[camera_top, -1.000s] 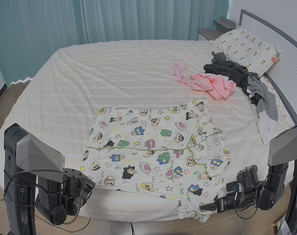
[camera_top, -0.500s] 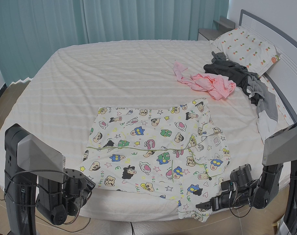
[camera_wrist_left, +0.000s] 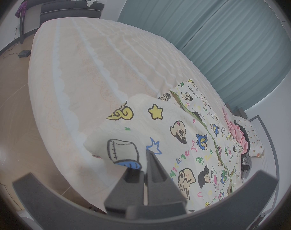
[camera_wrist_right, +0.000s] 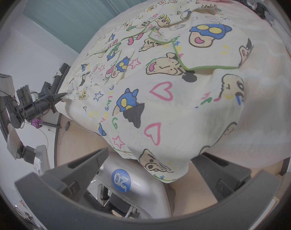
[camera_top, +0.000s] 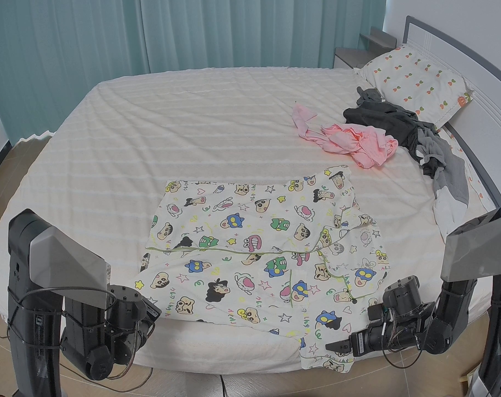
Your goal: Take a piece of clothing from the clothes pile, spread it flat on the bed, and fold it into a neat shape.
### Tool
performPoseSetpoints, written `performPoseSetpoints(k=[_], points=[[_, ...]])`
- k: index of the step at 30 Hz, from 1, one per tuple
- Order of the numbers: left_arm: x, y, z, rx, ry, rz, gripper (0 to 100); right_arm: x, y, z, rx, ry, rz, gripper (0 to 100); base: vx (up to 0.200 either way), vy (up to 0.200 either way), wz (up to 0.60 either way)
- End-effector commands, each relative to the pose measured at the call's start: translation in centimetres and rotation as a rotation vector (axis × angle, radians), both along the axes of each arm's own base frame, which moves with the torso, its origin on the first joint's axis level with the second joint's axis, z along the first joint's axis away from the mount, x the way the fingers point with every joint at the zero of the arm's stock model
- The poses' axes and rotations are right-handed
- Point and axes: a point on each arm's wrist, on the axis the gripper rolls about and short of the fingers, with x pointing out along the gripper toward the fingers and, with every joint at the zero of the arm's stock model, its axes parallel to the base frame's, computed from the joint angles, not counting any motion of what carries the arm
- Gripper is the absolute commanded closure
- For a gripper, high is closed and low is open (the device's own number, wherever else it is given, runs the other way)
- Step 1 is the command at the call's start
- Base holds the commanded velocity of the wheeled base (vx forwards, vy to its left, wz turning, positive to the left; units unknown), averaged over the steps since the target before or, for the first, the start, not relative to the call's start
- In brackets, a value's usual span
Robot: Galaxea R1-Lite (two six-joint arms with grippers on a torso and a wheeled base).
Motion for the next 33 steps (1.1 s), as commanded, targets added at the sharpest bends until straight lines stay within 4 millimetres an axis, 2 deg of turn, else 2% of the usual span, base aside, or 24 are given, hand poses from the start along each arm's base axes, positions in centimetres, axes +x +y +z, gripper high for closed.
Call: performPoseSetpoints(k=[1,2,13,19,24,25,33], points=[[0.0,0.0,0.0,-0.001,-0.003,0.000,100,0.0,0.5,0.0,-0.044,0.007,-0.003,0,0.000,0.000,0.00],[0.0,0.0,0.0,-0.001,-0.002,0.000,100,0.1,0.6,0.1,-0.059,0.010,-0.012,100,0.000,0.000,0.00],[0.0,0.0,-0.2,0.007,0.005,0.000,100,-0.5,0.2,0.8,-0.094,0.022,-0.031,100,0.000,0.000,0.00],[0.0,0.2,-0.2,0.034,0.006,-0.007,100,-1.7,-0.3,1.3,-0.094,0.039,-0.028,100,0.000,0.000,0.00],[-0.7,0.4,-0.1,0.073,0.033,-0.036,100,-2.2,-0.8,1.7,-0.071,0.056,-0.044,100,0.000,0.000,0.00],[-1.3,0.6,-0.4,0.134,0.071,-0.074,100,-2.5,-0.9,1.8,-0.035,0.079,-0.028,100,0.000,0.000,0.00],[-2.3,0.8,-0.4,0.151,0.108,-0.104,100,-3.3,-1.0,1.7,-0.017,0.109,0.001,100,0.000,0.000,0.00]])
